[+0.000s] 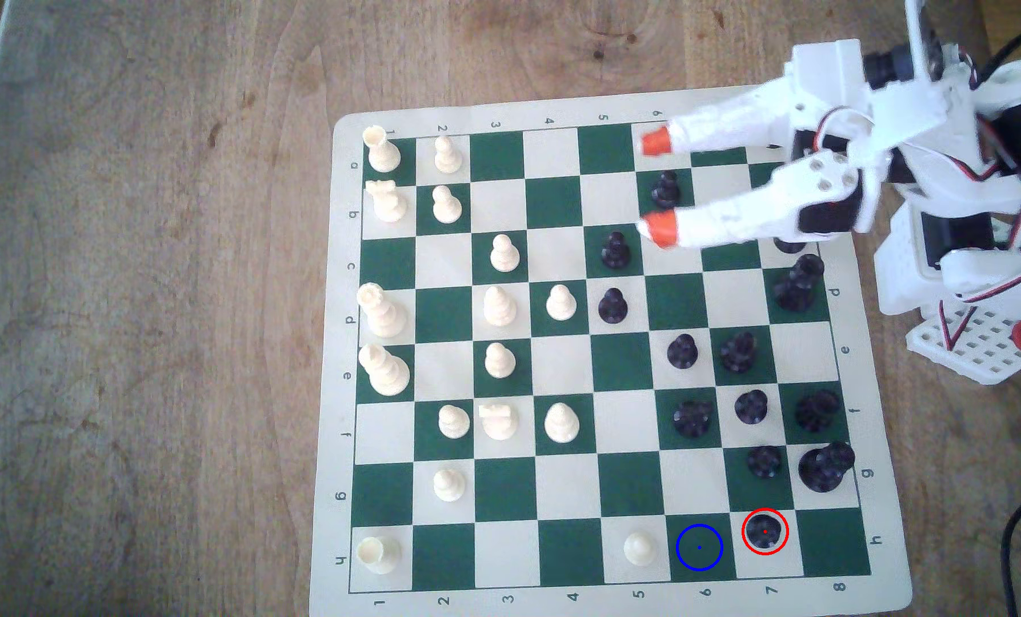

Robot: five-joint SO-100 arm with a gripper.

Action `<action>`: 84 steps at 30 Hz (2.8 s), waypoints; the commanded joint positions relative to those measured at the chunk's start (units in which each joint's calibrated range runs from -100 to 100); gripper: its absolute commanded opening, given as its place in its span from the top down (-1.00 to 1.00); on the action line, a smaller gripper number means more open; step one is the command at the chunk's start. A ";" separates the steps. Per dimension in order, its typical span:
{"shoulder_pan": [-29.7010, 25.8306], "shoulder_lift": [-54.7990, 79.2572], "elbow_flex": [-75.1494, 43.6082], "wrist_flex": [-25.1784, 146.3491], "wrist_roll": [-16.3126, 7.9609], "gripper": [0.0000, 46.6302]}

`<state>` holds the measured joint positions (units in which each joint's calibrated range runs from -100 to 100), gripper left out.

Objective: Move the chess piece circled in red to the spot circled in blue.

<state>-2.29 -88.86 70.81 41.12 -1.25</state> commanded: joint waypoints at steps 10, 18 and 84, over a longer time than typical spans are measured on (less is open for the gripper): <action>-27.24 11.01 -13.24 29.48 -1.07 0.21; -37.10 20.94 -12.69 24.00 2.00 0.17; -43.51 68.57 -27.74 9.09 -2.54 0.48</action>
<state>-45.72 -19.73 47.49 50.44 -3.44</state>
